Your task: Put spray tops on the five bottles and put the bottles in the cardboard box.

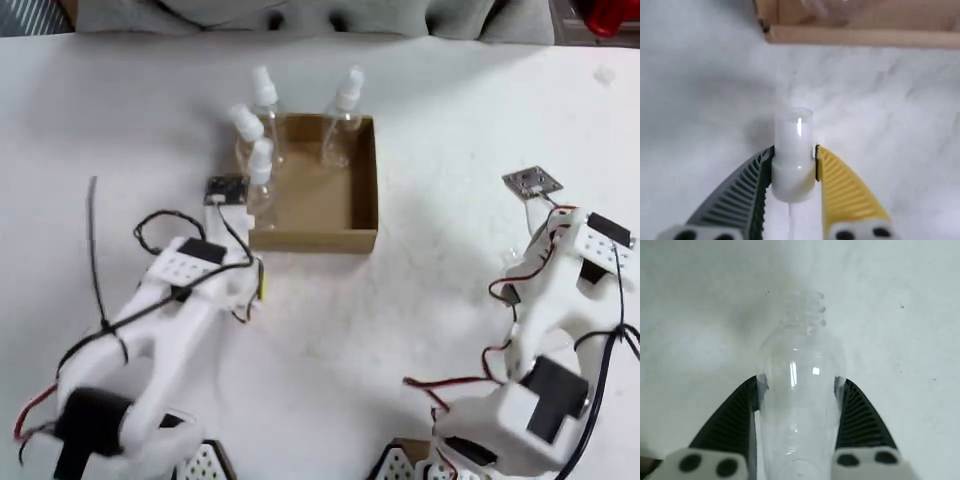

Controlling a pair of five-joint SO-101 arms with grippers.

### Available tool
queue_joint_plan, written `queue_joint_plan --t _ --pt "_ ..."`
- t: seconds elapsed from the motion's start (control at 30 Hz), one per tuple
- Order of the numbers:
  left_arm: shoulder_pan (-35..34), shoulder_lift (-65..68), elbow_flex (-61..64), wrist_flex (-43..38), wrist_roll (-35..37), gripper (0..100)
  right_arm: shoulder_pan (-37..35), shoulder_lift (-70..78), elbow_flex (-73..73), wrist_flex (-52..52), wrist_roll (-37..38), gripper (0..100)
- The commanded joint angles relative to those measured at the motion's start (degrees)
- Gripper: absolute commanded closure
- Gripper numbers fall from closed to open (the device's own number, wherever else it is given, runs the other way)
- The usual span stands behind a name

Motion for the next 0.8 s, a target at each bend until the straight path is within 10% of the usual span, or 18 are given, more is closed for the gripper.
queue_joint_plan --t 0.0,0.77 --pt "1.2 -9.5 -3.4 3.4 -0.7 98 0.0 -7.9 -2.3 3.5 -0.4 98.2" --pt "0.8 -34.2 -6.3 7.3 -0.4 98 -7.8 -40.5 35.2 -37.9 -25.4 98.1"
